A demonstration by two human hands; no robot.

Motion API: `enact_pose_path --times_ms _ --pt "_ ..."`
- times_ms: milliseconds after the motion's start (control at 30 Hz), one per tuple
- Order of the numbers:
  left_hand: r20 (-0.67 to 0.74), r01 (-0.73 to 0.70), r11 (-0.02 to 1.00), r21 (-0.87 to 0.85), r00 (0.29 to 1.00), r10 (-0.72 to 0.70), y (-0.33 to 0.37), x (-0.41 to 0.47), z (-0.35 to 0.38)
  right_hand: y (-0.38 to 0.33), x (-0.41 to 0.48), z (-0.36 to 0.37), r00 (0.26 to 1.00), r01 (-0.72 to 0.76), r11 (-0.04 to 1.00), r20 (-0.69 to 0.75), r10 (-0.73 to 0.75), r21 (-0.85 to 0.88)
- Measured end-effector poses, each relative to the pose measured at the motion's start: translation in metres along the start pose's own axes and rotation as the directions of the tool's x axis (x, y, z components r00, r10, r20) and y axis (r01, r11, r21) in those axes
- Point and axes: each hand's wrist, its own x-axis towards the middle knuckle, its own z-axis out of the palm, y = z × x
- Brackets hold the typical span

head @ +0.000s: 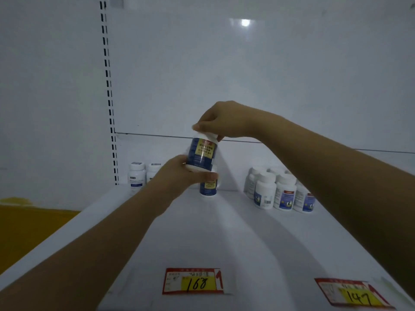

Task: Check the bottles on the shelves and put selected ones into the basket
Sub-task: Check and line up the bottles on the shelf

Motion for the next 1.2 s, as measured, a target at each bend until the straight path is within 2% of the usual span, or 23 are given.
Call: enact_pose_path --times_ms 167,600,800,1200 --pt "0.091 0.038 0.991 -0.126 0.996 -0.027 -0.001 -0.013 0.007 0.007 -0.016 0.001 0.999 -0.022 0.997 0.024 0.021 0.073" --pt "0.082 0.04 0.99 -0.135 0.996 -0.029 -0.003 -0.019 0.012 0.013 -0.032 0.008 0.998 -0.03 0.981 -0.056 0.042 0.19" --pt "0.07 0.015 0.986 -0.164 0.998 -0.003 0.0 -0.021 0.01 0.017 -0.034 0.01 0.999 -0.044 0.905 0.003 0.047 0.423" --pt "0.104 -0.029 0.985 -0.167 0.994 0.046 -0.003 -0.013 0.003 0.025 -0.035 0.03 0.97 0.063 0.839 -0.231 0.076 0.54"
